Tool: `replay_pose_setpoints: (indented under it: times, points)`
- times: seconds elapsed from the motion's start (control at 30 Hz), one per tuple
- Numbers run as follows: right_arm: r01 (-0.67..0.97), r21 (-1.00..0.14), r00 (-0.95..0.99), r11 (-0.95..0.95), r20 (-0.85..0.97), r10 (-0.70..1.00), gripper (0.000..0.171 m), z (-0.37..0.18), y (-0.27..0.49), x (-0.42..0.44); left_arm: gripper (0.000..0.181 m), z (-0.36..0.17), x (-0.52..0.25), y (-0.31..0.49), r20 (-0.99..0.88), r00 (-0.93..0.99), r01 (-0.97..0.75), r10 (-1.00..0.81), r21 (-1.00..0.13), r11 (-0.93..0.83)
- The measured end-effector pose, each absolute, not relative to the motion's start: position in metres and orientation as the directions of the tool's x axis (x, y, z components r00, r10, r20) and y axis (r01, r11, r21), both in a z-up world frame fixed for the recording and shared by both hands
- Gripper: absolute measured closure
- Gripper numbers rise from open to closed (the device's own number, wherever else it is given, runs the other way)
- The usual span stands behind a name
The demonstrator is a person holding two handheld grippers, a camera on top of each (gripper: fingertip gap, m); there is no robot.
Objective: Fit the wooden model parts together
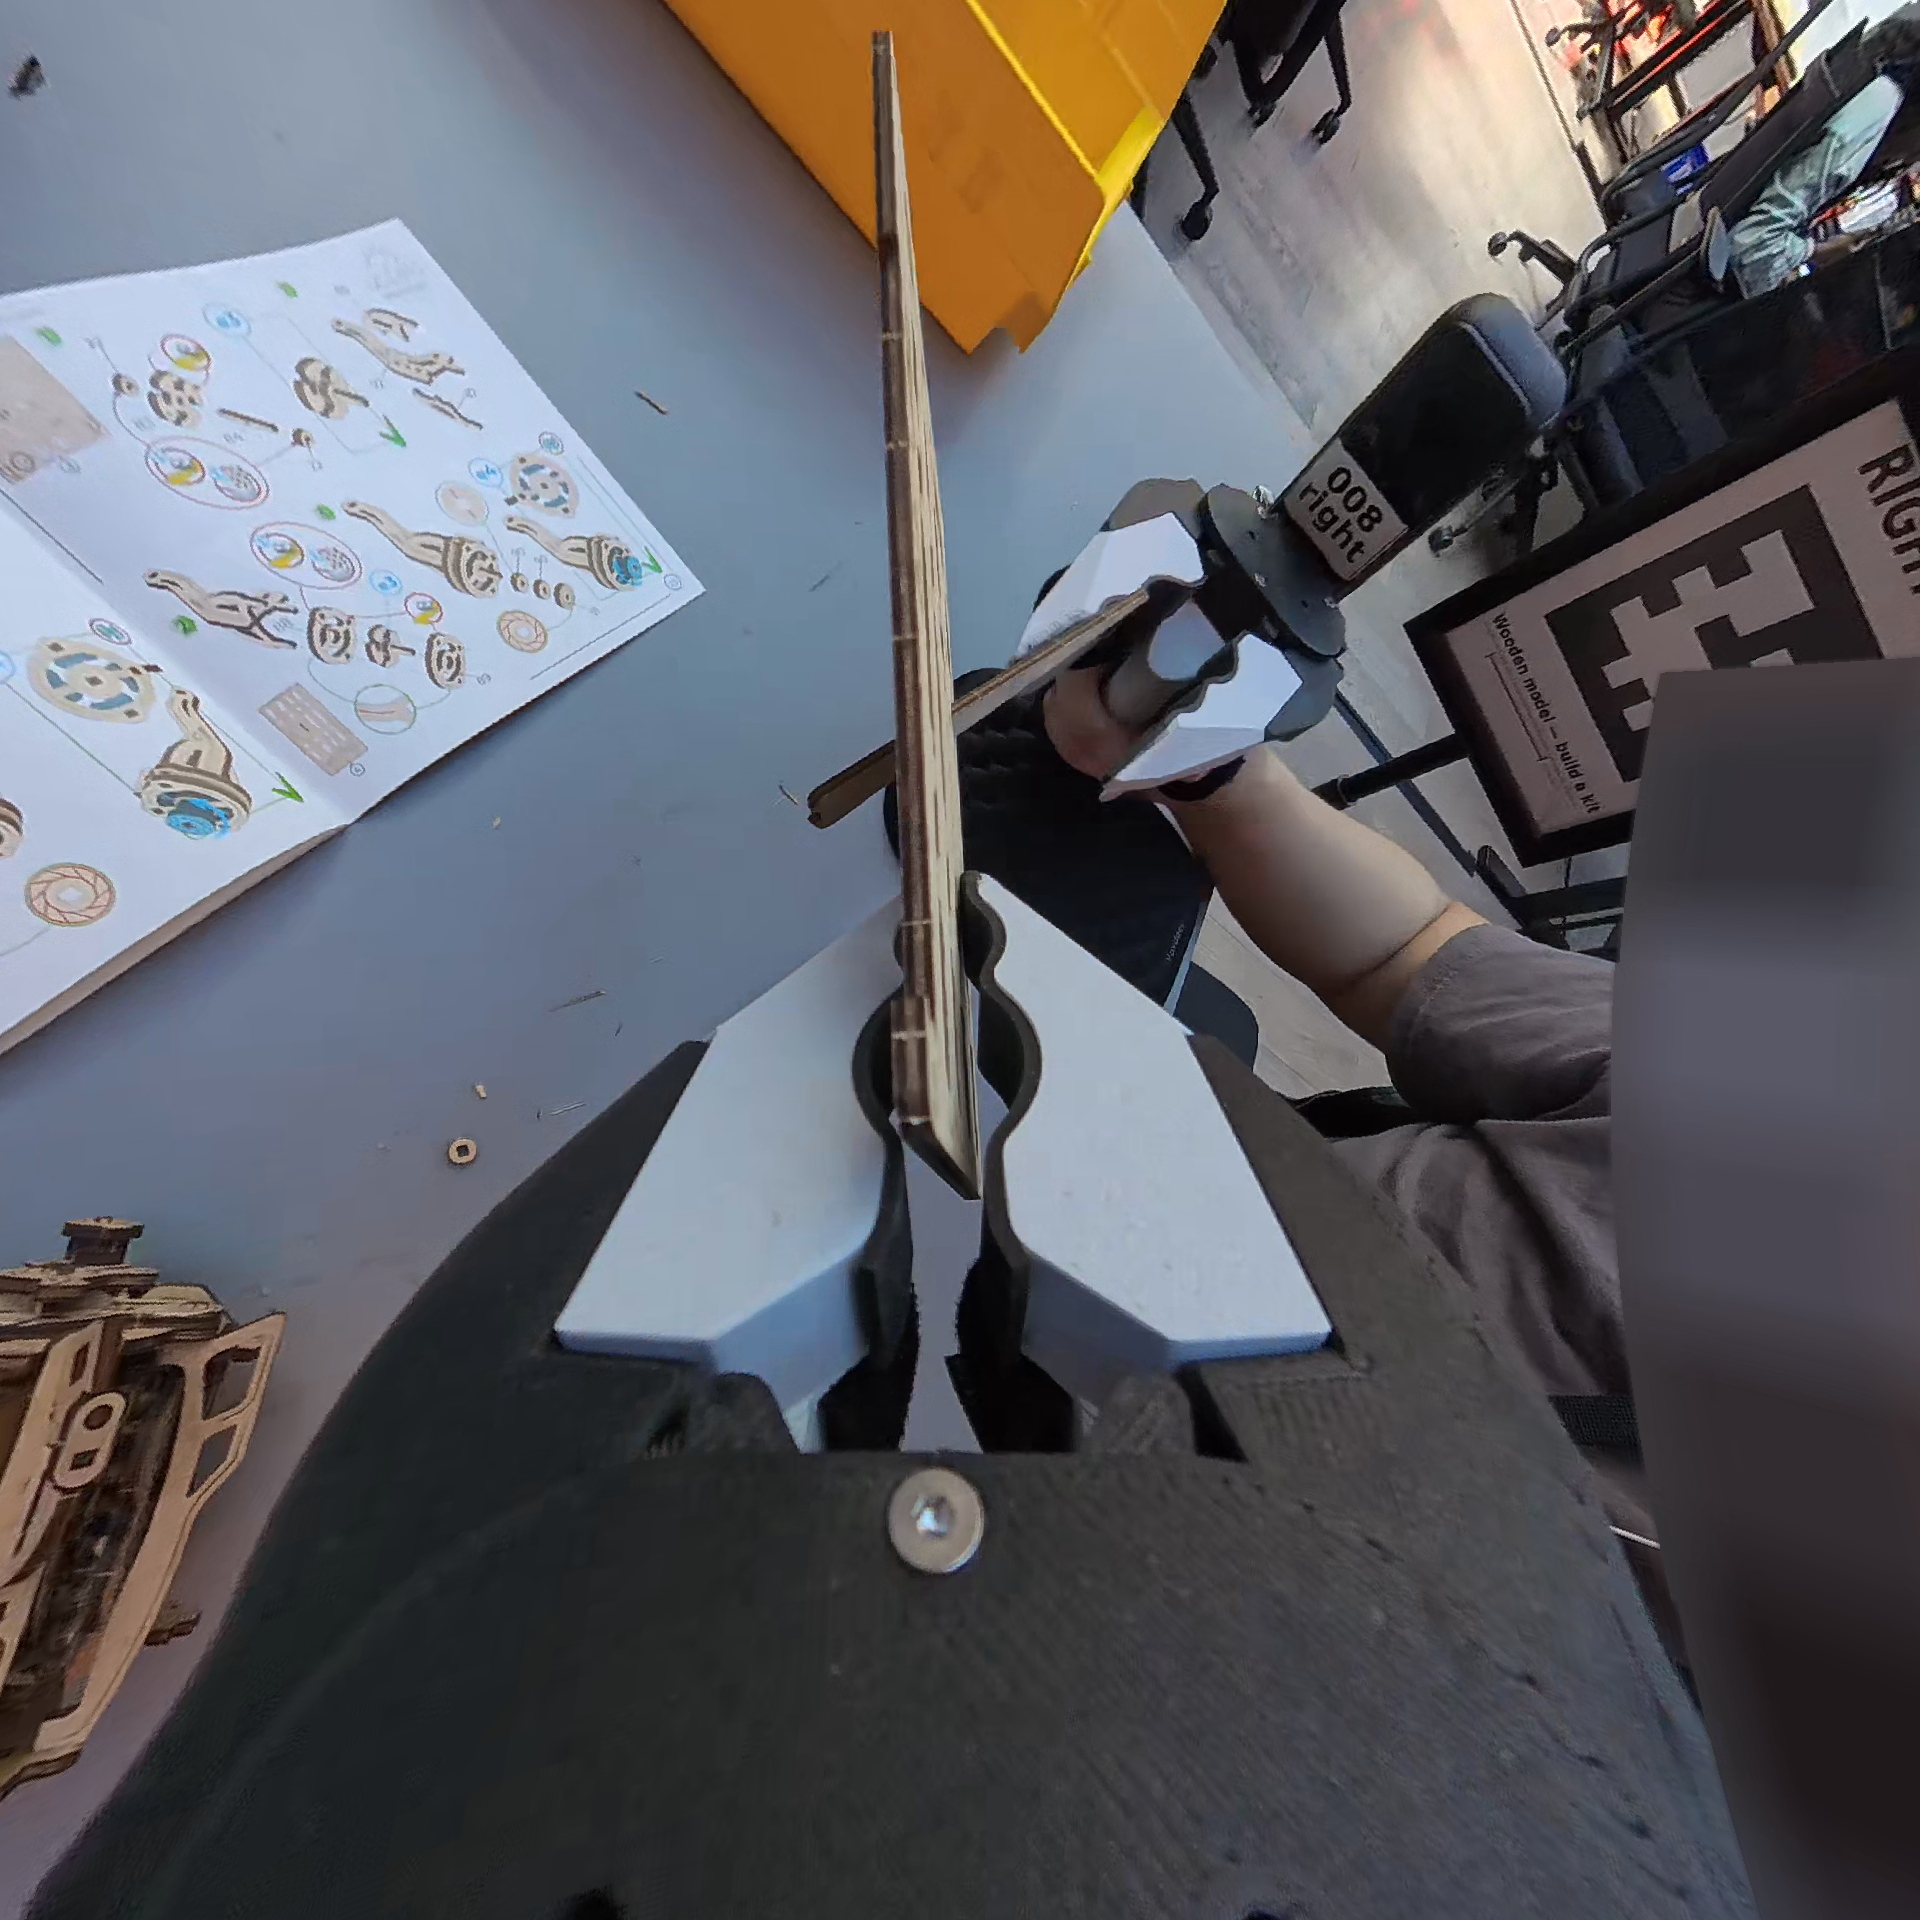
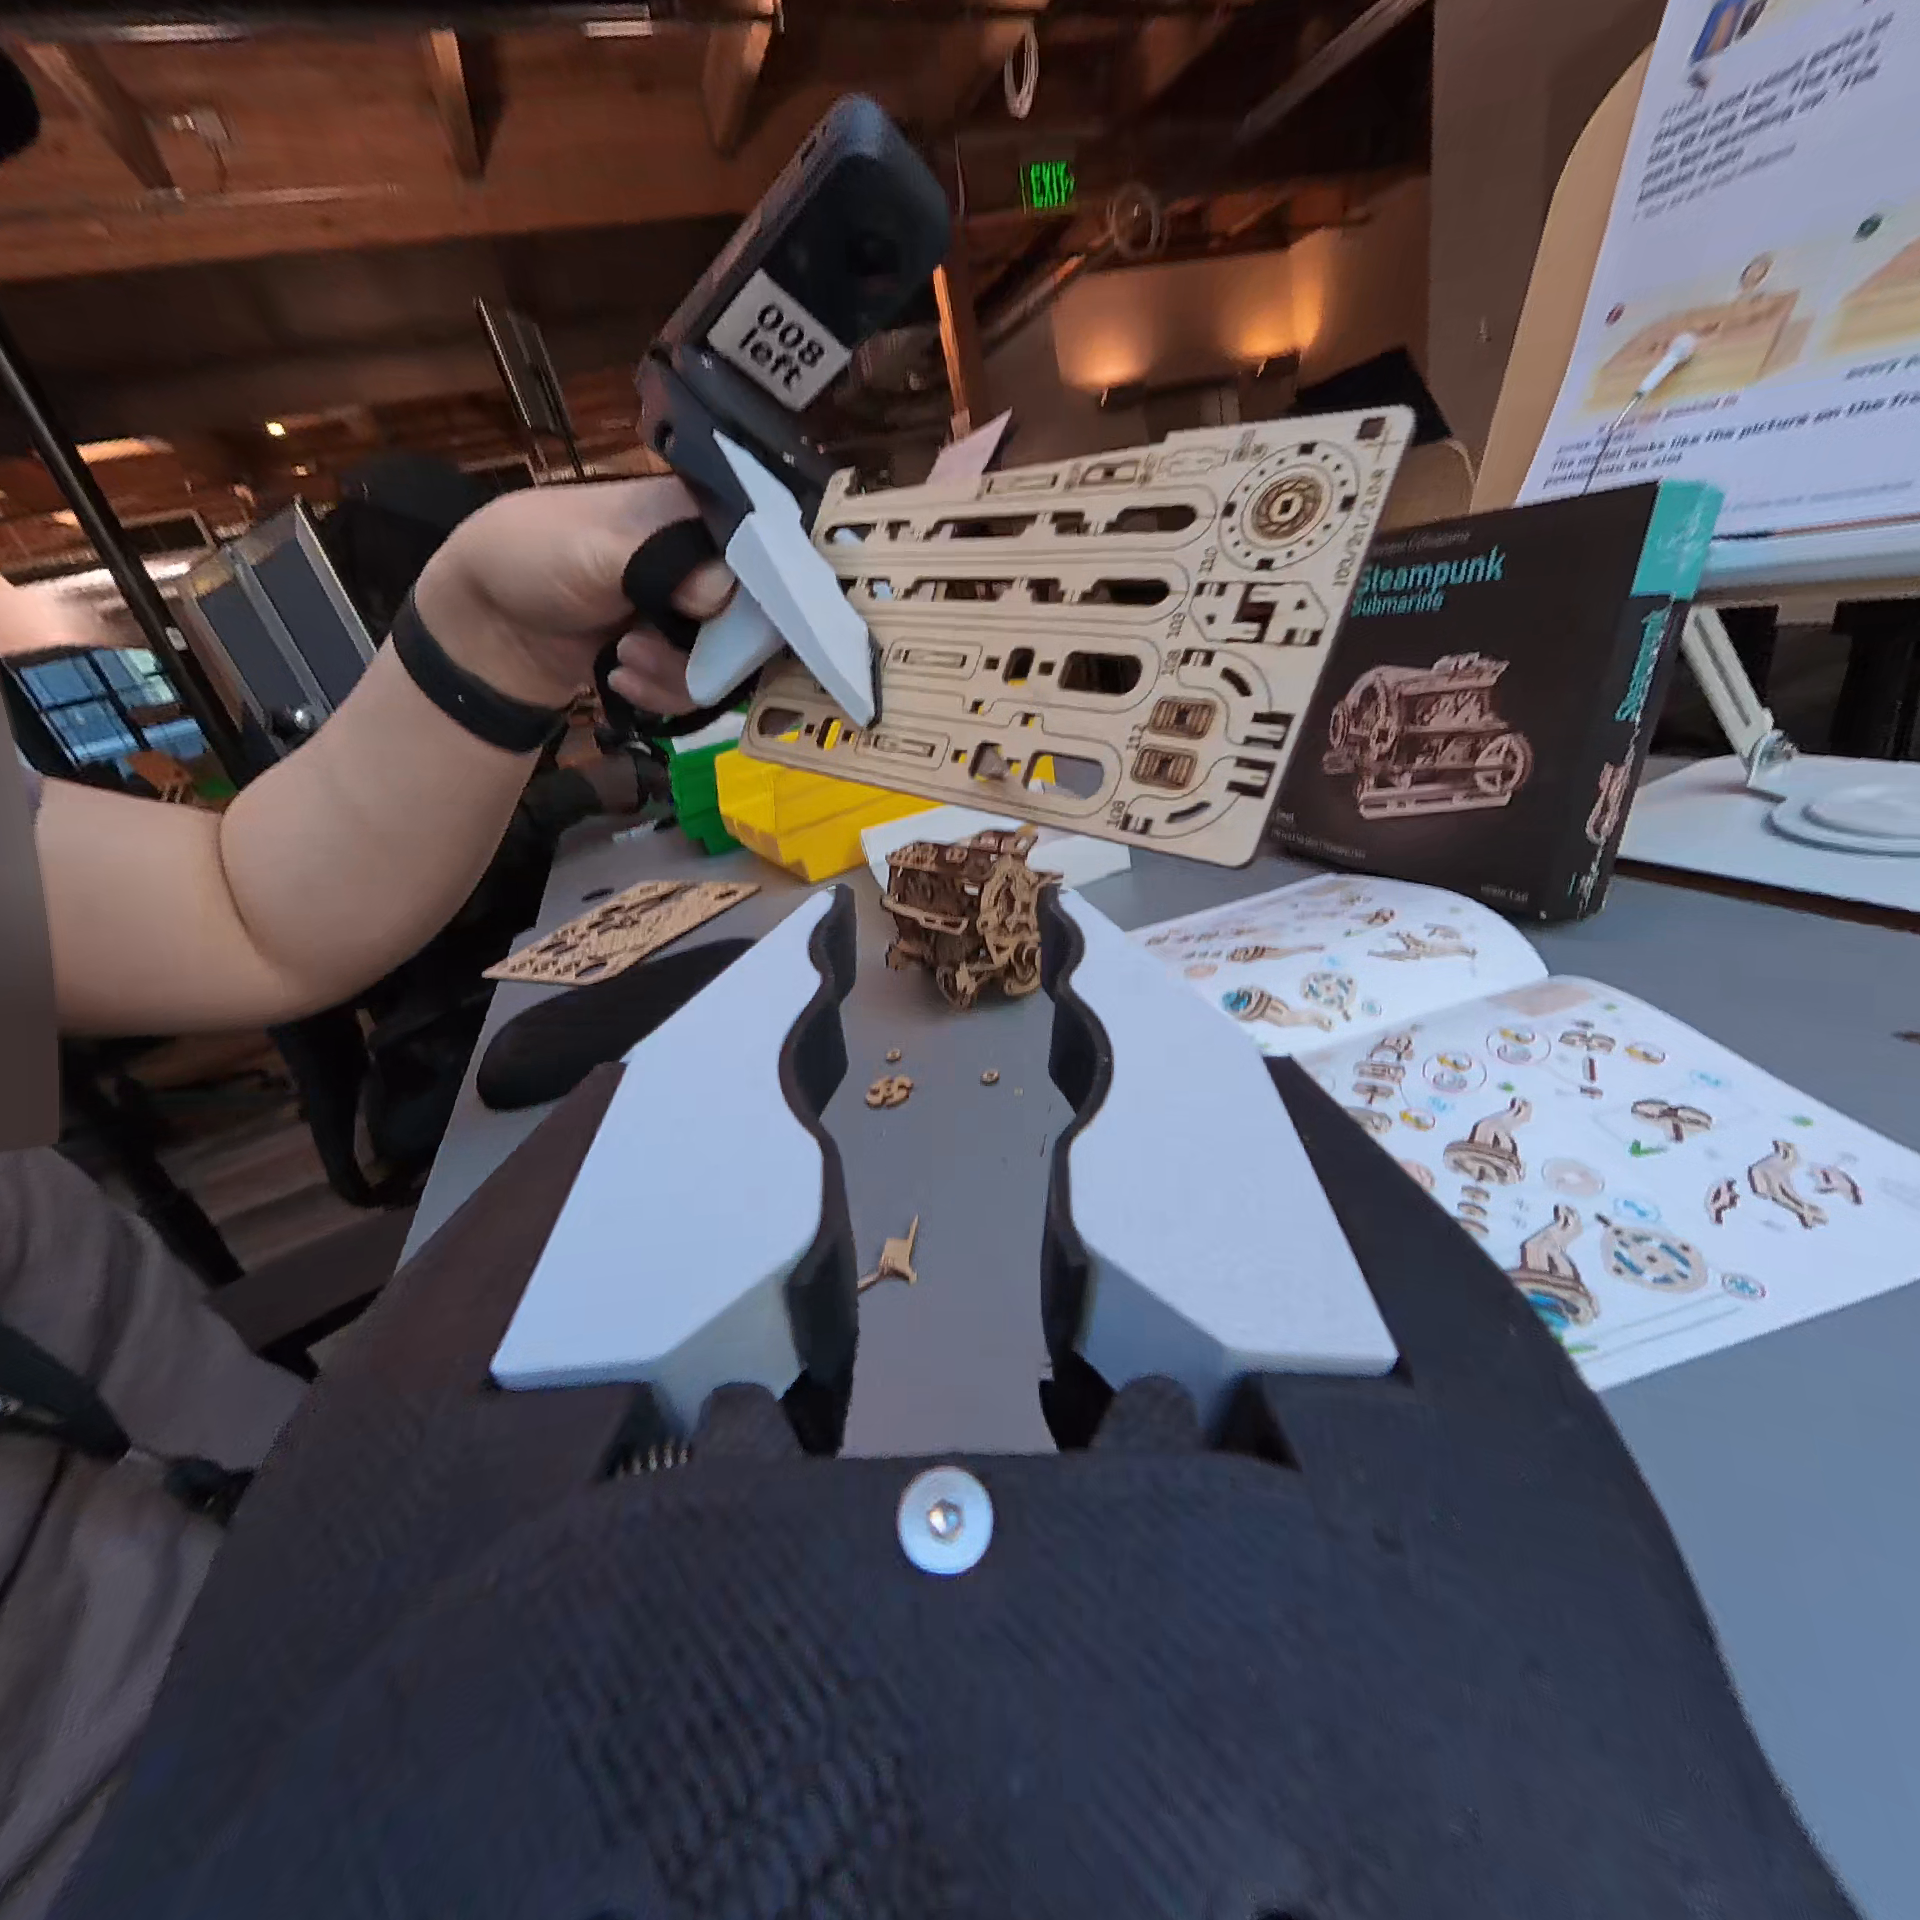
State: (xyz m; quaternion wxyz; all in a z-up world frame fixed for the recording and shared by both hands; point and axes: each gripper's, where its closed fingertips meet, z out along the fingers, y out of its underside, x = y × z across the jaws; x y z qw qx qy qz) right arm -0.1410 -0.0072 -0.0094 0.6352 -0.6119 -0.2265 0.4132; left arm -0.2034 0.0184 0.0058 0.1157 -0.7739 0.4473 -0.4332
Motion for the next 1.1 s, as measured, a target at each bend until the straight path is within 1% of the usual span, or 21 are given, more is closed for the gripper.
replay_pose_setpoints:
  times: [0.1, 0.2, 0.33, 0.47, 0.63, 0.7, 0.8, 1.0, 1.1]
  points:
    - [-0.318, -0.945, 0.534, -0.072, -0.241, 0.810, 0.138, 0.008, 0.000, -0.140, 0.179, 0.013, -0.201, 0.017, 0.544, 0.220, -0.579, -0.810, -0.595, -0.557]
    - [-0.335, -0.937, 0.524, -0.094, -0.268, 0.809, 0.137, 0.012, 0.006, -0.143, 0.180, 0.014, -0.199, 0.017, 0.518, 0.228, -0.568, -0.825, -0.617, -0.545]
    - [-0.363, -0.919, 0.502, -0.156, -0.334, 0.798, 0.141, 0.011, 0.014, -0.143, 0.180, 0.012, -0.196, 0.015, 0.514, 0.227, -0.568, -0.827, -0.620, -0.541]
    - [-0.314, -0.931, 0.520, -0.187, -0.334, 0.786, 0.149, 0.005, 0.018, -0.146, 0.180, 0.007, -0.193, 0.015, 0.489, 0.239, -0.581, -0.839, -0.620, -0.527]
    - [-0.252, -0.946, 0.565, -0.203, -0.315, 0.762, 0.153, 0.000, 0.022, -0.149, 0.180, 0.002, -0.189, 0.016, 0.471, 0.247, -0.588, -0.847, -0.622, -0.517]
    - [-0.252, -0.946, 0.566, -0.204, -0.316, 0.762, 0.154, 0.000, 0.022, -0.149, 0.180, 0.001, -0.187, 0.016, 0.472, 0.246, -0.590, -0.847, -0.620, -0.517]
    - [-0.251, -0.945, 0.568, -0.209, -0.318, 0.759, 0.160, 0.000, 0.023, -0.148, 0.180, 0.000, -0.185, 0.015, 0.473, 0.242, -0.592, -0.847, -0.620, -0.515]
    - [-0.216, -0.957, 0.598, -0.195, -0.288, 0.748, 0.160, -0.003, 0.023, -0.147, 0.180, 0.000, -0.184, 0.017, 0.473, 0.245, -0.588, -0.846, -0.622, -0.517]
    - [-0.215, -0.958, 0.609, -0.191, -0.284, 0.740, 0.164, -0.003, 0.024, -0.145, 0.180, 0.000, -0.183, 0.016, 0.473, 0.243, -0.588, -0.847, -0.623, -0.516]
